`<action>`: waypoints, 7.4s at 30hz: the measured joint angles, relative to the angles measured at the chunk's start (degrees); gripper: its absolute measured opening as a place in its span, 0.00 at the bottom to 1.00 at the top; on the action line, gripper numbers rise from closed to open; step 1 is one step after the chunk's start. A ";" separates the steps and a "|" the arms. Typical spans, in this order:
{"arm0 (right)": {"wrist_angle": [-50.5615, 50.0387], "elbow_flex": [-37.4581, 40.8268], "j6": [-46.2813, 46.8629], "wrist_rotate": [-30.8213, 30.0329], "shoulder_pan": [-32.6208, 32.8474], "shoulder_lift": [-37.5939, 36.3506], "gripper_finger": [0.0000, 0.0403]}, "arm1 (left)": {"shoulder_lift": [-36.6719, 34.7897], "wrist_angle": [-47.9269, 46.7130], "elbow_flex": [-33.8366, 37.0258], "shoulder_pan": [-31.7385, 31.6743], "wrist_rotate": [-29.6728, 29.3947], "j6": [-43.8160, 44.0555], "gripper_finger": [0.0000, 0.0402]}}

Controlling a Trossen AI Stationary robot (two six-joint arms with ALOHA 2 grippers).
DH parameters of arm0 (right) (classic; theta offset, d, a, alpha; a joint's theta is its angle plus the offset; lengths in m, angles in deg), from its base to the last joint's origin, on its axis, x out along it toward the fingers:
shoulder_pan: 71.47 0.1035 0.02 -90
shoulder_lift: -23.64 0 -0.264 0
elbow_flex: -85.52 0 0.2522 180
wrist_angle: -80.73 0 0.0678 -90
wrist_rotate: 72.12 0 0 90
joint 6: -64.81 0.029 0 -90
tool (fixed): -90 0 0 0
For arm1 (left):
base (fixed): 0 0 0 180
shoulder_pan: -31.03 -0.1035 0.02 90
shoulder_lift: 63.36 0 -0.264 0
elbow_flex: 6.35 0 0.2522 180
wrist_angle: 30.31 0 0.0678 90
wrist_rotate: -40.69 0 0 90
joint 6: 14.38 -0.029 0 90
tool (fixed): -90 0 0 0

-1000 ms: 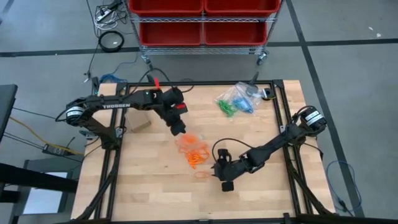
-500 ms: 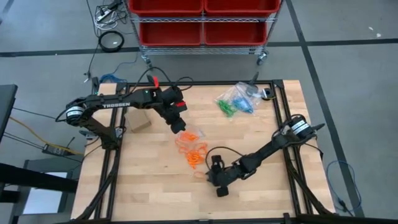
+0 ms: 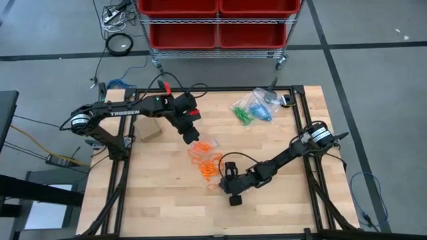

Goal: Sort rubber bands
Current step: Put the orange rubber band into the transparent zip bag

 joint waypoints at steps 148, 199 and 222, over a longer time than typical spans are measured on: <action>4.56 6.37 -5.81 -11.05 -5.68 -29.31 0.00 | 0.02 4.73 -0.02 1.05 -1.86 -1.81 0.04; -2.12 -7.46 -28.63 -29.59 -10.97 -15.08 0.00 | -0.02 5.27 -0.02 1.09 -2.16 0.39 0.04; -0.19 -7.44 -24.12 -40.11 -3.14 -15.80 0.44 | -0.02 5.57 -0.02 1.09 -2.12 0.44 0.04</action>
